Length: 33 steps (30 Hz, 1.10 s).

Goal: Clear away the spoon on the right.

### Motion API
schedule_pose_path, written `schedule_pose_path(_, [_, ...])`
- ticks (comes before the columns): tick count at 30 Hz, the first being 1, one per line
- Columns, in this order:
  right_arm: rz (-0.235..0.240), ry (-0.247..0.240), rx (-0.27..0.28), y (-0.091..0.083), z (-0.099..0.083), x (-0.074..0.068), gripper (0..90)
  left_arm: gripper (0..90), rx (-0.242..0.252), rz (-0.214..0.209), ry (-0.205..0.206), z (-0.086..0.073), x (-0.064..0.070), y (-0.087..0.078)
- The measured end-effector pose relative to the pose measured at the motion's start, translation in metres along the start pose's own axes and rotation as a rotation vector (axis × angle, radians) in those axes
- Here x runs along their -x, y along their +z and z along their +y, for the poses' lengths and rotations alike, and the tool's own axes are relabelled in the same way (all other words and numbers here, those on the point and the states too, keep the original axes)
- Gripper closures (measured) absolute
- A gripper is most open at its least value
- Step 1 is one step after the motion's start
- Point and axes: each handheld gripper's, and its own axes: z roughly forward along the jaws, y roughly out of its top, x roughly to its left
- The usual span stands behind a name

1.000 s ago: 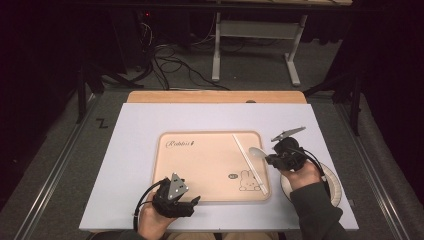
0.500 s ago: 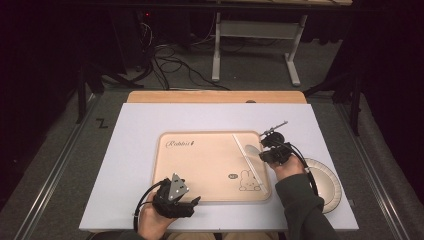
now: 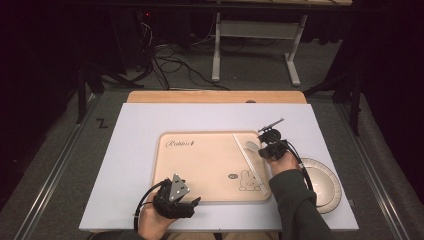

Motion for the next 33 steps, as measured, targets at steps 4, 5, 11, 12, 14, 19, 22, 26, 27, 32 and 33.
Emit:
schedule_pose_path(4, [0.002,0.026,-0.003,0.005,0.004,0.001,83.8,27.0,-0.001,0.000,0.003,0.000,0.001,0.000])
schedule_pose_path(5, [0.002,0.026,-0.003,0.005,0.004,0.001,83.8,27.0,-0.002,0.002,0.003,0.000,0.001,0.000])
schedule_pose_path(11, [0.004,0.036,0.004,0.011,0.010,-0.001,83.3,26.9,0.001,0.003,0.002,0.000,0.001,-0.001])
schedule_pose_path(12, [0.006,0.033,0.005,0.011,0.010,-0.001,82.9,26.9,0.001,0.003,0.002,0.000,0.001,-0.001])
schedule_pose_path(14, [0.006,0.034,-0.004,0.012,0.011,-0.002,82.1,26.9,0.001,0.003,0.002,0.000,0.001,-0.001])
schedule_pose_path(19, [0.002,0.022,-0.009,0.016,0.012,-0.003,82.2,26.9,0.002,0.002,0.003,0.000,0.001,0.000])
schedule_pose_path(22, [0.000,0.020,-0.015,0.016,0.012,-0.004,81.9,26.9,0.003,0.002,0.004,0.000,0.001,0.000])
schedule_pose_path(26, [0.002,0.017,-0.015,0.016,0.011,-0.004,77.1,26.9,0.003,0.002,0.003,0.000,0.001,-0.001])
schedule_pose_path(27, [0.002,0.017,-0.015,0.016,0.011,-0.004,77.1,26.9,0.003,0.002,0.003,0.000,0.001,-0.001])
schedule_pose_path(32, [0.003,-0.008,-0.025,0.014,0.010,-0.007,72.2,26.9,0.003,0.002,0.004,0.000,0.001,0.000])
schedule_pose_path(33, [-0.002,-0.016,-0.032,0.014,0.009,-0.007,71.3,26.9,0.004,0.001,0.004,0.000,0.001,-0.001])
